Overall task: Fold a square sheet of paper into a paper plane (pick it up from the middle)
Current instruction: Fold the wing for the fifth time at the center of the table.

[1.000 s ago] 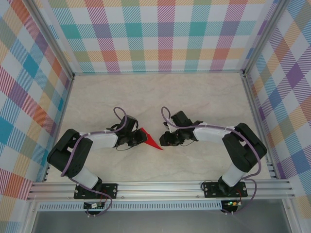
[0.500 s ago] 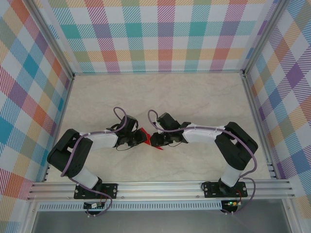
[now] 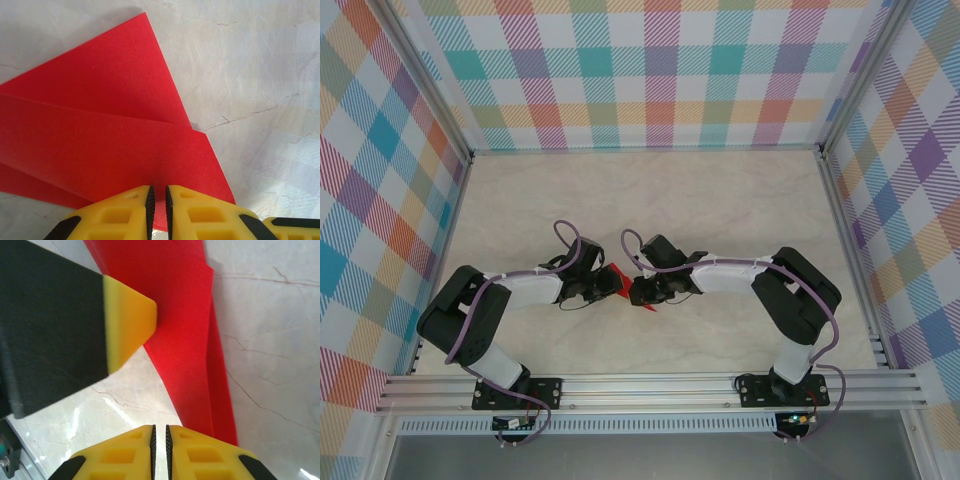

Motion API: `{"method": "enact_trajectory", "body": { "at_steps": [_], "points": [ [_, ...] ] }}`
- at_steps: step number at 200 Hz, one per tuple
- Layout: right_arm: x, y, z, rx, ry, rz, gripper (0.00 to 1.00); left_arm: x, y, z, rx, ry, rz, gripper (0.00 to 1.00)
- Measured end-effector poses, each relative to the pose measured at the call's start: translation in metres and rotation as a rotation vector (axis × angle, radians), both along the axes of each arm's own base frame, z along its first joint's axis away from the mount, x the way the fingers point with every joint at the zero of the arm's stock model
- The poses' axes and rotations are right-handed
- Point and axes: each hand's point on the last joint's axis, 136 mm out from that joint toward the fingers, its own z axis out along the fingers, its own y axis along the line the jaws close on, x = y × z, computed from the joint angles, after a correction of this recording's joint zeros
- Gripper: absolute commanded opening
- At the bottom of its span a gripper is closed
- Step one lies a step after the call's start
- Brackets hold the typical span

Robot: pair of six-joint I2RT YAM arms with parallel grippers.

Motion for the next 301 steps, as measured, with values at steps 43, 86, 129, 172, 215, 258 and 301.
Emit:
{"method": "enact_trajectory", "body": {
  "at_steps": [43,86,129,172,215,258,301],
  "points": [
    [-0.003,-0.007,-0.005,-0.039,0.008,-0.002,0.15,0.0,0.0,0.0,0.002,-0.001,0.002,0.17],
    [-0.004,-0.009,-0.009,-0.051,0.013,0.007,0.15,0.0,0.001,0.0,0.004,0.001,0.002,0.17],
    [-0.004,-0.009,-0.011,-0.057,0.013,0.006,0.14,0.0,0.001,0.0,0.011,0.006,0.004,0.17],
    [-0.003,-0.012,-0.013,-0.069,0.011,0.006,0.13,0.001,0.002,0.0,0.019,0.007,0.008,0.17],
    [-0.001,-0.016,-0.014,-0.074,0.016,-0.004,0.13,0.001,0.005,-0.001,0.035,0.011,0.016,0.17],
    [-0.001,-0.017,-0.013,-0.069,0.02,0.004,0.14,0.001,0.005,-0.001,0.046,0.021,0.016,0.17],
    [-0.009,-0.021,-0.007,-0.061,0.036,0.029,0.15,0.001,0.005,-0.001,0.046,0.021,0.016,0.17]
  ]
}}
